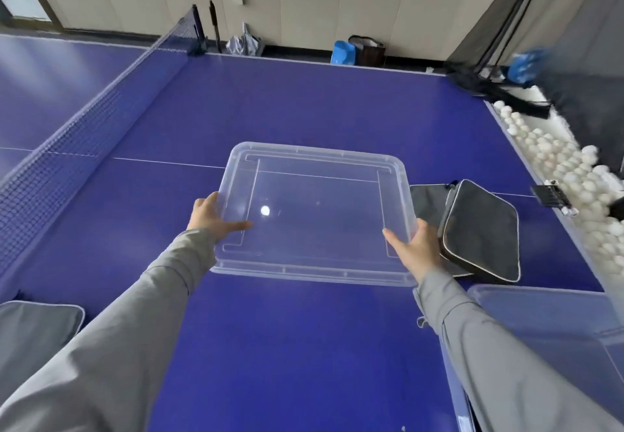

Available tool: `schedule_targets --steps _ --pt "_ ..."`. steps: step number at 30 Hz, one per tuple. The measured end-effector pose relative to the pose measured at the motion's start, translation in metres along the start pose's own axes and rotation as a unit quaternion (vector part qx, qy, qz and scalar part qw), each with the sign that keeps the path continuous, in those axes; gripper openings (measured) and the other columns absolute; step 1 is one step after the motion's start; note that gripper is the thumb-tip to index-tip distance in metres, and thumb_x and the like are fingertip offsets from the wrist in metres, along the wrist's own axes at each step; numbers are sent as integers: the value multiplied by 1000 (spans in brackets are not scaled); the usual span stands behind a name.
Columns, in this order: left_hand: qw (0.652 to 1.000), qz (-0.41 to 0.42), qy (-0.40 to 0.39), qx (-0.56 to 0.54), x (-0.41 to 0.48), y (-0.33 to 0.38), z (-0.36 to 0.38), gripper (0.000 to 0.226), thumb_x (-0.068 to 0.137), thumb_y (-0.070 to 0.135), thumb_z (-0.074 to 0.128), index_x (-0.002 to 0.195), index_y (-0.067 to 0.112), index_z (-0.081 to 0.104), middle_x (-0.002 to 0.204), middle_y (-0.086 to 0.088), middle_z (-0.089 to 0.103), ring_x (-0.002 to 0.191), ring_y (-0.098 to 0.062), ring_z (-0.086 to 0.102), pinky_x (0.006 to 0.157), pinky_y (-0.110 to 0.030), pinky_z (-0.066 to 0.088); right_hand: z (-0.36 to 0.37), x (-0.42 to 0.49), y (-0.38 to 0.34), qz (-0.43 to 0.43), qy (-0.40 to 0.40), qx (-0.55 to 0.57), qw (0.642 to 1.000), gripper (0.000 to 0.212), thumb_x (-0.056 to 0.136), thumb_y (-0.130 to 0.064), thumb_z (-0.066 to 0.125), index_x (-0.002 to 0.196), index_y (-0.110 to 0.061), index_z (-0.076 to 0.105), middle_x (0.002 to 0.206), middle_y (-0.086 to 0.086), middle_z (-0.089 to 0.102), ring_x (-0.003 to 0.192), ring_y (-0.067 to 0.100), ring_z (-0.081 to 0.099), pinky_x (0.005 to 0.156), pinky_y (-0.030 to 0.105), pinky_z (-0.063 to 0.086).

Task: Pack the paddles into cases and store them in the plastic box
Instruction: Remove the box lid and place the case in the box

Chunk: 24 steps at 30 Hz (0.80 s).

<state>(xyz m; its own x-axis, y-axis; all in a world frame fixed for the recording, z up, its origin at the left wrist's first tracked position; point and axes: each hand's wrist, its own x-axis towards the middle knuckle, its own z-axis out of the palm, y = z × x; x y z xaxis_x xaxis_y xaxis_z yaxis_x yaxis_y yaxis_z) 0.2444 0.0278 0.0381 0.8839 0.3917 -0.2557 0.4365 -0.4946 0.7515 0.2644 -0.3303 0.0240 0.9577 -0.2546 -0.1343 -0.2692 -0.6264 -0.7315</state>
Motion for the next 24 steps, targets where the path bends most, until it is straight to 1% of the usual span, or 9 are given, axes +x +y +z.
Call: schedule_targets --steps 1,3,5,7,10,13,16,20,24 --pt "1000 2 2 3 11 -8 4 90 63 27 87 139 17 40 131 -8 38 98 -23 51 84 -33 42 12 5 3 2 1 3 1000 78 75 -39 75 133 0 40 132 16 44 124 29 42 99 29 33" --pt "1000 1 8 0 31 -26 14 91 62 27 88 139 15 40 134 -8 39 118 -26 47 95 -35 41 35 16 12 12 -14 -2 1000 85 73 -44 76 136 -2 37 134 15 41 124 28 41 97 31 35" --pt "1000 0 12 4 48 -44 25 91 61 27 88 138 15 41 135 -7 41 126 -26 41 105 -40 37 57 27 23 19 -23 -12 999 91 71 -48 76 138 -5 34 136 13 39 126 28 40 100 35 37" --pt "1000 -4 13 12 62 -61 37 86 61 29 88 134 16 45 132 -7 44 124 -27 41 106 -44 36 76 36 34 26 -22 -24 999 92 70 -49 76 139 -5 34 136 12 38 127 27 40 102 36 36" --pt "1000 -7 20 14 79 -85 53 81 58 33 89 127 19 50 124 -4 47 118 -26 45 102 -44 40 100 47 48 35 -30 -29 998 91 70 -49 76 138 -5 34 134 11 39 126 26 40 103 36 37" --pt "1000 -18 25 4 90 -103 66 87 57 34 89 132 20 47 125 -2 44 119 -24 46 102 -40 41 115 58 57 34 -26 -49 998 90 70 -50 76 136 -5 36 132 11 40 125 26 40 104 41 38" --pt "999 -18 27 -13 96 -113 73 87 59 32 89 134 22 45 128 0 40 120 -22 45 102 -38 40 124 64 59 22 2 -83 996 88 69 -53 75 134 -7 40 129 12 44 123 27 39 102 41 36" --pt "999 -10 38 -22 98 -118 78 87 61 30 88 135 22 44 131 -2 35 125 -22 38 108 -40 35 131 66 61 10 27 -109 994 86 68 -53 76 132 -6 43 129 12 44 124 28 36 102 43 32" --pt "999 -2 40 11 101 -120 81 84 62 32 87 134 20 46 130 -4 35 127 -22 30 110 -38 31 133 65 66 -1 35 -130 991 83 68 -54 75 130 -6 45 128 12 43 123 28 36 102 45 32"
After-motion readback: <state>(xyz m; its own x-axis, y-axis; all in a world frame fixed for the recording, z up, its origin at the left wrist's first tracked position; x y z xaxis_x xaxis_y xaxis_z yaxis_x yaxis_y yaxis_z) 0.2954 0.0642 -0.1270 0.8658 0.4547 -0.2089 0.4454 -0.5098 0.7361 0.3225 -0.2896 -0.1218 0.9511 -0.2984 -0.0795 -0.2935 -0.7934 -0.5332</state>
